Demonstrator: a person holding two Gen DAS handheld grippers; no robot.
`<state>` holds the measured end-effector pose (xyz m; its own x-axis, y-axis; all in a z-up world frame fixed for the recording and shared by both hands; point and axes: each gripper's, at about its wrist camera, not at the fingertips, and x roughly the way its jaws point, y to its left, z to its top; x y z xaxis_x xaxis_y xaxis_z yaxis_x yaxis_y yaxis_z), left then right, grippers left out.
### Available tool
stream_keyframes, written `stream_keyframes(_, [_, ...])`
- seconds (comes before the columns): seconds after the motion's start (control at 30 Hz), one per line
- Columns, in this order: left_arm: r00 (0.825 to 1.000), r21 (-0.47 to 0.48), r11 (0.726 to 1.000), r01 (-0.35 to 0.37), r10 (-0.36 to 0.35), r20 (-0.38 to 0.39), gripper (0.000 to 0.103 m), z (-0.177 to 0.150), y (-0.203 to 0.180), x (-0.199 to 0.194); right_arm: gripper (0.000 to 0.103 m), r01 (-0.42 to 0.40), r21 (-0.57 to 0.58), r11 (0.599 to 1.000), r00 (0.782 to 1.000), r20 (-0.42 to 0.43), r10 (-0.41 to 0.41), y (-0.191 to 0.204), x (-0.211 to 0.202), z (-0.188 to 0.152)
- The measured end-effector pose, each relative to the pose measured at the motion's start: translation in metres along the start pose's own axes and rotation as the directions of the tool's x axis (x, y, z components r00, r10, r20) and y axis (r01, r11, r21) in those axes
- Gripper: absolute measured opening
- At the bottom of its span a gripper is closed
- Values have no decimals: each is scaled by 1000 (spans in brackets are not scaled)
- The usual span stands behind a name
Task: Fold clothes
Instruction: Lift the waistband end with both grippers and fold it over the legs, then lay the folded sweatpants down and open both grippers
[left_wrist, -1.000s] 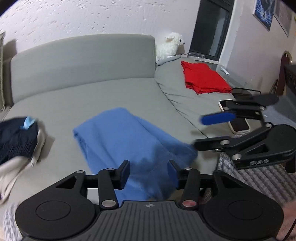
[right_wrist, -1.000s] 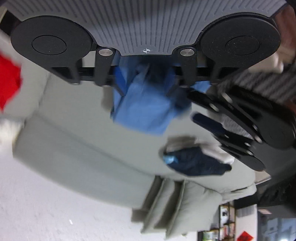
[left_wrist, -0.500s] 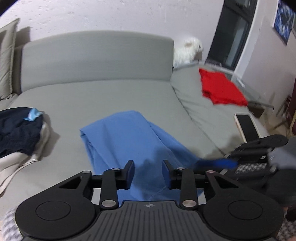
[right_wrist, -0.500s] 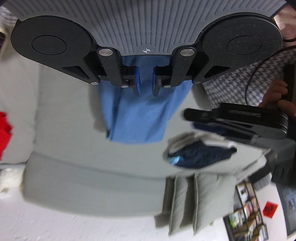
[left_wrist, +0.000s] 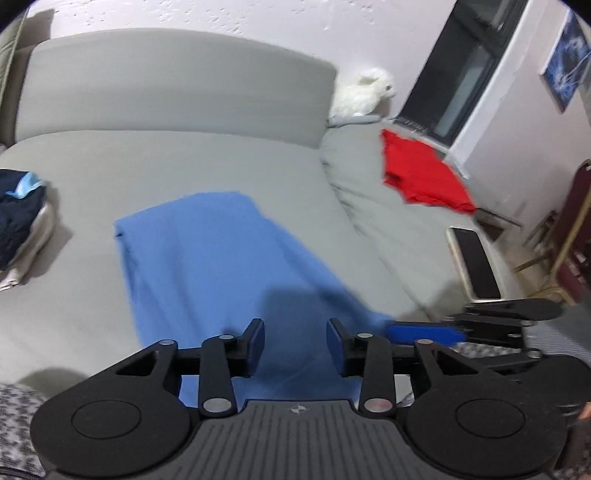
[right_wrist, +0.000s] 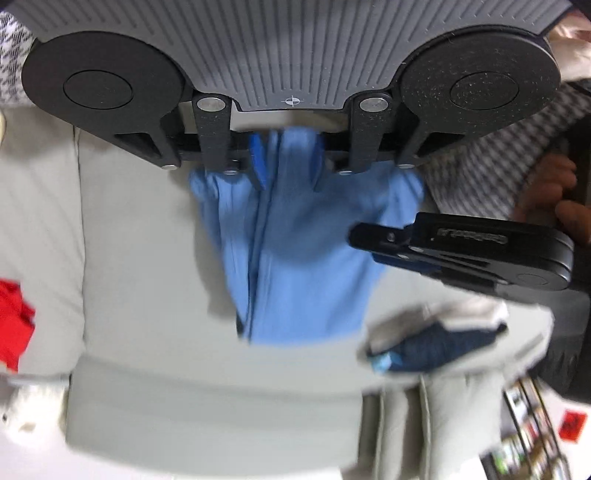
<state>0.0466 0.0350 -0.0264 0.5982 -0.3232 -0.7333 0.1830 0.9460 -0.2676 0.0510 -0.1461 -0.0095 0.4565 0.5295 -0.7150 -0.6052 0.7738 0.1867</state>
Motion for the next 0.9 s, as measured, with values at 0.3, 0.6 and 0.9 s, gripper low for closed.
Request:
stream_keyframes(0.3, [973,149,983,-109,136,-188,41,-11,-20,37,16,30,36,999,997,-75,-27,-9,37,5])
stream_keyframes(0.6, [989,159,977,-139,145,-23,62,-5,-27,8,24,-41,127,991,997,75,32,-23,6,-2])
stream_keyframes(0.9, [974,100,972,-213,204,94,69,-1,-24,-17,24,-23,126,992,990,139,5,-21,-5,1])
